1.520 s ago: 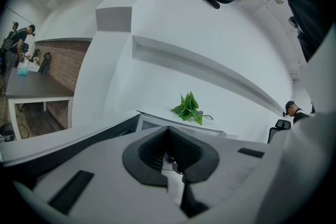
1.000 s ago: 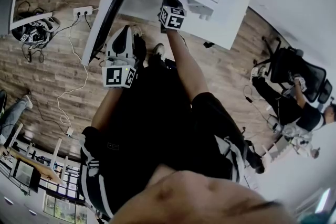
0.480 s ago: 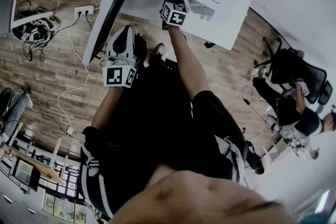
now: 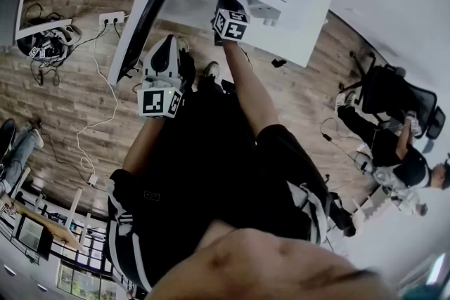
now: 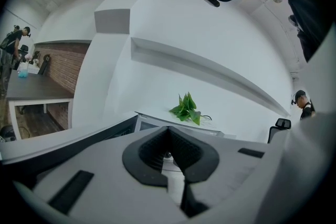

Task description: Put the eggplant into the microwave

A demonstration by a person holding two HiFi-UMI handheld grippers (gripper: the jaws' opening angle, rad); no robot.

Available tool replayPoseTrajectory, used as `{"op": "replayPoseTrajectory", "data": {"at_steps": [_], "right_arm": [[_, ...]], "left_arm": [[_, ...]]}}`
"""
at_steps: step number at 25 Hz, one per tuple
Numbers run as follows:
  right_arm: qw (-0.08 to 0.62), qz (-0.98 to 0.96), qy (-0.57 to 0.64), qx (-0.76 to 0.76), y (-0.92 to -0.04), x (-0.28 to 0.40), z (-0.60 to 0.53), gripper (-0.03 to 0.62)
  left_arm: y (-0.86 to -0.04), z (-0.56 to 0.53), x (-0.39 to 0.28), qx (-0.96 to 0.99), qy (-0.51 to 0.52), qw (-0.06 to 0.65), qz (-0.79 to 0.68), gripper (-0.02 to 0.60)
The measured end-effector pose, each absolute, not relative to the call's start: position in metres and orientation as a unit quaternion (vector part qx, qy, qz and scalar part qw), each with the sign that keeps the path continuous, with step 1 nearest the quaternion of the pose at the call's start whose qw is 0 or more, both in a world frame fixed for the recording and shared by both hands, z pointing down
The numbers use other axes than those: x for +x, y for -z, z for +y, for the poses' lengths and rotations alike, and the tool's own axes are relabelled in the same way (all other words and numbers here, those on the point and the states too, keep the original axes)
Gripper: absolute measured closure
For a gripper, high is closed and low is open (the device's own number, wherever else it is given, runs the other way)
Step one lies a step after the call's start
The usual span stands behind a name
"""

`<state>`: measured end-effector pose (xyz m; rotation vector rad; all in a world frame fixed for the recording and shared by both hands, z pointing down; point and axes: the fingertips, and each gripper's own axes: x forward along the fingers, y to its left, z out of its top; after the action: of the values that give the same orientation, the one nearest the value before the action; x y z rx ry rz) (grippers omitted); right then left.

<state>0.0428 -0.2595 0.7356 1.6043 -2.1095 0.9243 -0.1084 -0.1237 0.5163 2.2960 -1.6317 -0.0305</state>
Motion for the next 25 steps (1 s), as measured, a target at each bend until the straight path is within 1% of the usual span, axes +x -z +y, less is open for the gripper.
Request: {"op": "replayPoseTrajectory", "data": {"at_steps": [8, 13, 25], "right_arm": [[0.142, -0.758, -0.316, 0.553, -0.697, 0.058, -0.224, 0.562], [0.136, -0.777, -0.287, 0.544, -0.663, 0.075, -0.196, 0.562], [0.117, -0.82, -0.241, 0.506, -0.595, 0.104, -0.112, 0.562]], "left_arm": [[-0.499, -0.103, -0.08, 0.813, 0.019, 0.136, -0.565, 0.549], [-0.486, -0.084, -0.066, 0.81, 0.019, 0.112, -0.575, 0.549], [-0.476, -0.013, -0.026, 0.803, -0.009, 0.08, -0.59, 0.549]]}}
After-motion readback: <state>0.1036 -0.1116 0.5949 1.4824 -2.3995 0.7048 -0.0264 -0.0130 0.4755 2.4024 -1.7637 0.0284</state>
